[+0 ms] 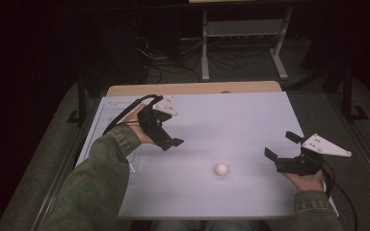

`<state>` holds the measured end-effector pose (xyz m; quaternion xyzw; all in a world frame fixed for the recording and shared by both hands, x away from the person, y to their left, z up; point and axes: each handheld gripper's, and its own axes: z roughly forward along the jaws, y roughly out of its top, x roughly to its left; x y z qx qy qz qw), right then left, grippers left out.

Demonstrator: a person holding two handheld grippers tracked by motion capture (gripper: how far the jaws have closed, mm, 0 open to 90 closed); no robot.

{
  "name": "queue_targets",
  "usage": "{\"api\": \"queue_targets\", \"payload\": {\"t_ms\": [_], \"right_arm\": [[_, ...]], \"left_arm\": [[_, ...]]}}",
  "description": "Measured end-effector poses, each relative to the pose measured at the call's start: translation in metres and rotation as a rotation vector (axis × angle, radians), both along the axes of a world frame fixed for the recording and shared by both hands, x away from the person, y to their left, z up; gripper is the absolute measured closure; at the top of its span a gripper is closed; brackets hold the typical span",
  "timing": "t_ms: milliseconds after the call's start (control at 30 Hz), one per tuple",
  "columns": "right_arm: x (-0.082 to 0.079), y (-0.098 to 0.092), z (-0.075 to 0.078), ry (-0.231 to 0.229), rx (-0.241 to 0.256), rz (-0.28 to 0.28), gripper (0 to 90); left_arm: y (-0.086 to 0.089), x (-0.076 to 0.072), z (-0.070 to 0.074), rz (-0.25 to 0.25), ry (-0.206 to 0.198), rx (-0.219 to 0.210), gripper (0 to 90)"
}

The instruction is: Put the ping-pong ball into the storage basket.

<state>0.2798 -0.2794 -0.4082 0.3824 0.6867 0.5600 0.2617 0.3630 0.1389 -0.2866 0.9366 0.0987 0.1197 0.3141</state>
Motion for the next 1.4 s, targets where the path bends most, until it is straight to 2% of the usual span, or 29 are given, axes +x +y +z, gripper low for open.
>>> {"api": "queue_targets", "payload": {"t_ms": [433, 567, 900, 1067, 1400], "right_arm": [[-0.001, -0.001, 0.000, 0.001, 0.004, -0.004, 0.0], [-0.001, -0.001, -0.001, 0.008, 0.004, -0.001, 0.0], [-0.001, -0.002, 0.000, 0.007, 0.005, -0.002, 0.0], [-0.001, -0.002, -0.001, 0.008, 0.005, -0.001, 0.0], [-0.001, -0.002, -0.001, 0.008, 0.006, -0.001, 0.0]], "left_arm": [[-0.011, 0.001, -0.004, -0.027, 0.011, 0.017, 0.0], [-0.020, -0.001, -0.005, -0.058, 0.015, 0.027, 0.0], [-0.034, -0.004, -0.011, -0.095, 0.027, 0.054, 0.0], [-0.041, -0.006, -0.013, -0.114, 0.029, 0.052, 0.0], [-0.047, -0.005, -0.018, -0.119, 0.040, 0.065, 0.0]]}}
